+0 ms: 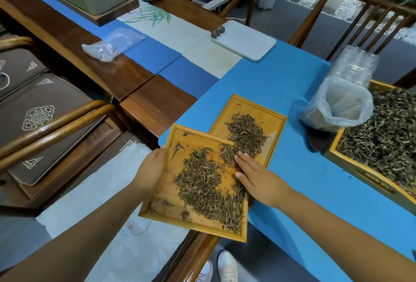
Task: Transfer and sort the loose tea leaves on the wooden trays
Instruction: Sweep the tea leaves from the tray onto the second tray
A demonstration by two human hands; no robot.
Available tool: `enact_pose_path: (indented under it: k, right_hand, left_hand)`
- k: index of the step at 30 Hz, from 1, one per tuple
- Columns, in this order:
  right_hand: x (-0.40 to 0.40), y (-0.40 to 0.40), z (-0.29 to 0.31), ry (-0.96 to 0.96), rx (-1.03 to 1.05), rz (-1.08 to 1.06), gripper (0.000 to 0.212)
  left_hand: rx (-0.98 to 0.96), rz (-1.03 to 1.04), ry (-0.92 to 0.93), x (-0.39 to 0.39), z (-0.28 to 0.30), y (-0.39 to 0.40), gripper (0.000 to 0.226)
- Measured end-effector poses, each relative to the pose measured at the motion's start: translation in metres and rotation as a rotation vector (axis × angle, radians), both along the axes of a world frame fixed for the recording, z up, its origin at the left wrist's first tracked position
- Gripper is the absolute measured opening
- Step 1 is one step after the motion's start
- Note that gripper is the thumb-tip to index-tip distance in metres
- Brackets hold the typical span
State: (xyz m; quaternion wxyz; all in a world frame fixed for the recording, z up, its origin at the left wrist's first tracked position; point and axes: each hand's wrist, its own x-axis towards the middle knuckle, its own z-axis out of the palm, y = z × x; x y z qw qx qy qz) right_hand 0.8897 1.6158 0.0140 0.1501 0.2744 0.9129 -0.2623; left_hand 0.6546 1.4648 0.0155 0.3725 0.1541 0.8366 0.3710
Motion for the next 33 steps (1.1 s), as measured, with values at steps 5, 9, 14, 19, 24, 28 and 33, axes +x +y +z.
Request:
enact_pose_path:
  k: [5,9,14,19,24,28,33]
  right_hand:
    - [-0.001,0.002,0.005,0.024,-0.016,-0.021,0.057]
    - [0.008,-0.023,0.015,0.066,-0.020,0.150,0.057]
    - [0.004,-0.055,0.026,0.097,-0.046,0.280,0.055]
    - [-0.007,-0.058,0.024,0.116,-0.066,0.276,0.053]
    - [-0.002,-0.043,0.015,0.086,-0.057,0.225,0.053]
    - [0.003,-0.024,0.008,0.048,-0.027,0.147,0.055]
    - [-0.004,-0.021,0.009,0.074,0.007,0.102,0.054]
  left_hand:
    - [-0.011,0.006,0.005,-0.001,0.000,0.000,0.052]
    - [-0.017,0.004,-0.006,-0.001,0.000,0.002,0.053]
    - [-0.016,0.005,-0.022,0.001,0.000,0.005,0.051]
    - [-0.005,-0.006,-0.015,0.002,-0.001,0.007,0.045]
    - [-0.006,0.011,-0.027,-0.003,-0.002,0.006,0.048]
    - [-0.003,0.022,-0.035,-0.006,-0.003,0.004,0.050]
    - [0.048,0.059,-0.129,-0.005,-0.004,0.002,0.051]
